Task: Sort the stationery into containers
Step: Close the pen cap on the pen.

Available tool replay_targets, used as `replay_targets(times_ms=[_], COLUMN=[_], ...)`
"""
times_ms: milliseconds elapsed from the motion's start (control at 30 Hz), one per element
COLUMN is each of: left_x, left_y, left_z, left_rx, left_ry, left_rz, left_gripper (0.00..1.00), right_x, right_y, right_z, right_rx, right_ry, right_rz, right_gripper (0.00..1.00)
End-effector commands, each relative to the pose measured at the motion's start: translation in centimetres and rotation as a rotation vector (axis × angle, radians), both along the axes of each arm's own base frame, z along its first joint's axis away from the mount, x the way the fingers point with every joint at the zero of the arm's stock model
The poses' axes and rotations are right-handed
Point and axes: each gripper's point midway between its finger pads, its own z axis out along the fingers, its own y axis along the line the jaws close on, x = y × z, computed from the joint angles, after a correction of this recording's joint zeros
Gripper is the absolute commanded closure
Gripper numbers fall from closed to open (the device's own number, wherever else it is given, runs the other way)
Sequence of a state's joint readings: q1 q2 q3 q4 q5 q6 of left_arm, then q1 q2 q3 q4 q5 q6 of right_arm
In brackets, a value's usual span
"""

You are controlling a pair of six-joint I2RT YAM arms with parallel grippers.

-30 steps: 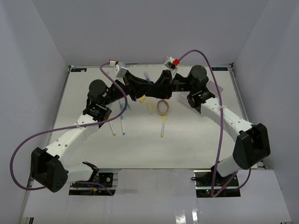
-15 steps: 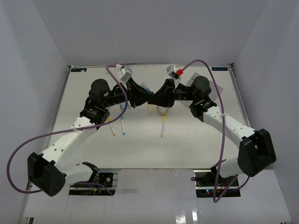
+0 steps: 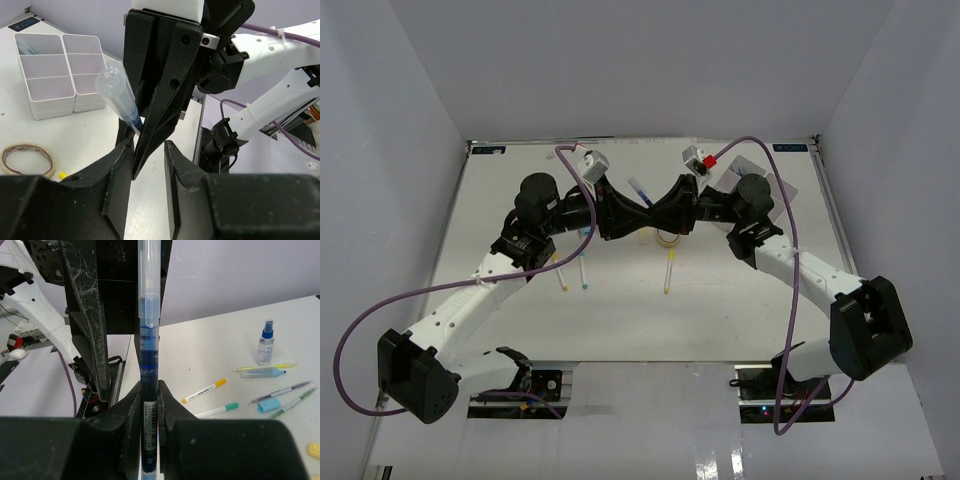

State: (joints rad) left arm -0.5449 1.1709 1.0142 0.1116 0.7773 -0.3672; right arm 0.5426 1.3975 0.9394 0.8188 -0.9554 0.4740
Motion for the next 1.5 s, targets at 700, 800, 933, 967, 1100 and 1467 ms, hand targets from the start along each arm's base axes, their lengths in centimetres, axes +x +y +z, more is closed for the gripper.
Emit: replay_targets(times_ms=[700, 800, 933, 967, 1100, 1467], left_x=[1.6, 2.4, 3.7, 4.4, 4.8, 5.0], left_y=[2.8, 3.0, 2.7, 2.4, 2.0, 0.7], left_z=[5.3, 7.3, 9.3, 9.3, 11.2, 13.3], left_rx=[-0.088, -0.119, -0.14, -0.141, -0.184, -0.235], left_ry=[0.019, -0.047, -0.102, -0.101, -0.137, -0.172], left_rz=[0.048, 0.037, 0.025, 0.02, 0.002, -0.038], left_gripper=[0.29, 0.26, 0.25, 0.25, 0.25, 0.23], right_x=[2.8, 2.7, 2.5, 2.5, 2.2, 2.1], right_y=[-5.0, -5.0, -5.0, -5.0, -4.9, -4.7], right_z=[6.2, 5.8, 5.2, 5.0, 4.5, 4.5], right_rx=[0.283, 0.276, 0.272, 0.27, 0.273, 0.27], right_ry=[-0.21, -0.205, -0.193, -0.185, -0.173, -0.167], right_rz=[-0.304, -0.295, -0.288, -0.284, -0.268, -0.25], right_gripper=[0.92, 0.92, 0.92, 0.92, 0.92, 0.92])
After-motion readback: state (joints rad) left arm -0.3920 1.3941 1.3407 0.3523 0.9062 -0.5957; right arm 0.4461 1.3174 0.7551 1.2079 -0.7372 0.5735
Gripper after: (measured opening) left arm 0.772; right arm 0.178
